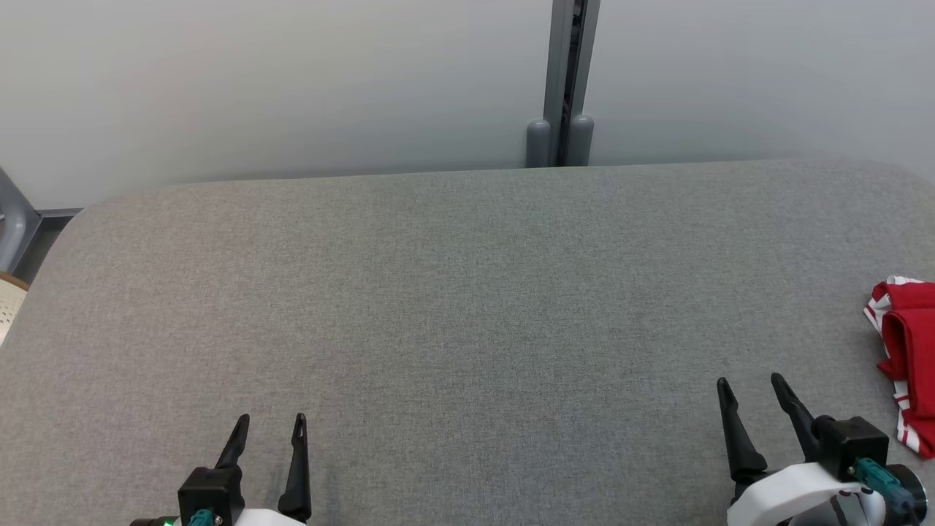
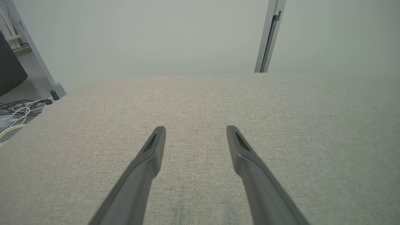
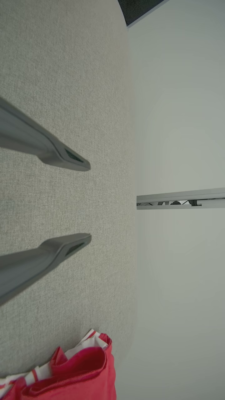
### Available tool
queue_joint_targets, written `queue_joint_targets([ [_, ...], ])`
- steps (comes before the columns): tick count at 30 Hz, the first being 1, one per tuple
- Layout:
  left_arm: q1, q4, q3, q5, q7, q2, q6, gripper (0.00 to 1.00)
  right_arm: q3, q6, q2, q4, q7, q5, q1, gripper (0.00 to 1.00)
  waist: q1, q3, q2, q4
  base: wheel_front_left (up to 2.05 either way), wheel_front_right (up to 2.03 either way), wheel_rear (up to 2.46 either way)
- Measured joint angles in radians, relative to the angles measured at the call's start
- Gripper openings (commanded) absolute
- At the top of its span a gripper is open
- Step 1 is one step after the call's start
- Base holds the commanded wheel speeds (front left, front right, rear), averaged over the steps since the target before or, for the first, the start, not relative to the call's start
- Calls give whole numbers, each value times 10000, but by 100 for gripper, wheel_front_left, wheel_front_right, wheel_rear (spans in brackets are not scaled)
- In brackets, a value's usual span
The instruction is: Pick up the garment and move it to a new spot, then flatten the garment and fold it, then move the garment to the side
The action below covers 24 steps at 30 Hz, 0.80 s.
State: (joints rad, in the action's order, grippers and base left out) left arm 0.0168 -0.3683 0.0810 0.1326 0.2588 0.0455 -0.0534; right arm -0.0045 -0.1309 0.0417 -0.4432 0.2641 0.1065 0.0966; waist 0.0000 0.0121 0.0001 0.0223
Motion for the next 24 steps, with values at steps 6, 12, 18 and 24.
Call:
queue_joint_targets([
  [6,157,-380,2,73,-100,-67,10,0,25,0,-119,-366,-48,69,-276,0,0,5,0,-8,0,0,0],
  [12,158,-368,-167,1239,-445,-73,142,0,-134,0,-125,-311,-407,1229,-264,0,0,0,0,-18,0,0,0],
  [18,124,-215,-290,2391,-671,-73,265,0,-171,0,-123,-102,-644,2399,-261,0,0,-5,0,-29,0,0,0],
  [24,6,-79,-407,3440,-934,-67,403,0,-215,2,-115,111,-894,3482,-258,0,0,-9,0,-39,0,0,0],
])
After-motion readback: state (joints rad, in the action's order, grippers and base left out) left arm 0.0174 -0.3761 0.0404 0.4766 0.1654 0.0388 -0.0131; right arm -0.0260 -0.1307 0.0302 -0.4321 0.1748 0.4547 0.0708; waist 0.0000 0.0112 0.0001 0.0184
